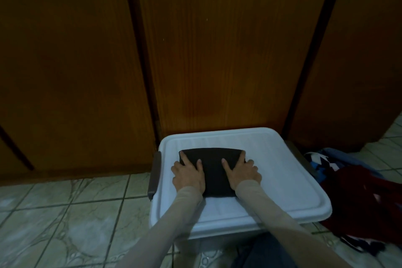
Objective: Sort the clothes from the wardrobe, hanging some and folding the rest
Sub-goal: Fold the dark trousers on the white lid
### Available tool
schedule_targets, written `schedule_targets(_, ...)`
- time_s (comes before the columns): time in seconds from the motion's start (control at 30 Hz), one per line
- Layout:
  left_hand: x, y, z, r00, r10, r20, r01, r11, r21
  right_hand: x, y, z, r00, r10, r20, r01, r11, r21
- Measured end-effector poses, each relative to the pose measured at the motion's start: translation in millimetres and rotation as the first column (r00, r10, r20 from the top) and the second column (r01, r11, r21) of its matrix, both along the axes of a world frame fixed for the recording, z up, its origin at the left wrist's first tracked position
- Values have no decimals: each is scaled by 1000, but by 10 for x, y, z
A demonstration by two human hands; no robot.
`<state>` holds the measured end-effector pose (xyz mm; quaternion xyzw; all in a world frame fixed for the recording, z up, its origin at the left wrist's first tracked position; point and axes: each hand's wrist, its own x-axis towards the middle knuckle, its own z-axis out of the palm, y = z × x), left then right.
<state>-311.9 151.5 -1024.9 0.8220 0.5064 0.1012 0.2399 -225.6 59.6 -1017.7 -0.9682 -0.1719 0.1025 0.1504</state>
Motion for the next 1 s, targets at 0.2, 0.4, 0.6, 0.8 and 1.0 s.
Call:
schedule_targets(0.2,18,-48,76,999,16,47,-10,992,-124,37,-38,-5,978,-109,-177,136,980,147)
schedule_targets(0.4,40,-92,160,991,-7,130,37,973,-230,126,-198,204,959,-102,-266,154,971,182)
schedule_targets(0.6,221,-460,365,973,-67,219,126,955,-269,295,-614,387,968,-122,-219,172,959,227)
schedule_targets(0.8,556,-1011,656,899,-164,405,295,912,-284,573,-1284,746,968,-199,-156,238,922,305)
schedule_targets(1.0,954,-1716,1072,774,-292,562,487,841,-234,777,-2148,1184,941,-332,-63,324,833,450)
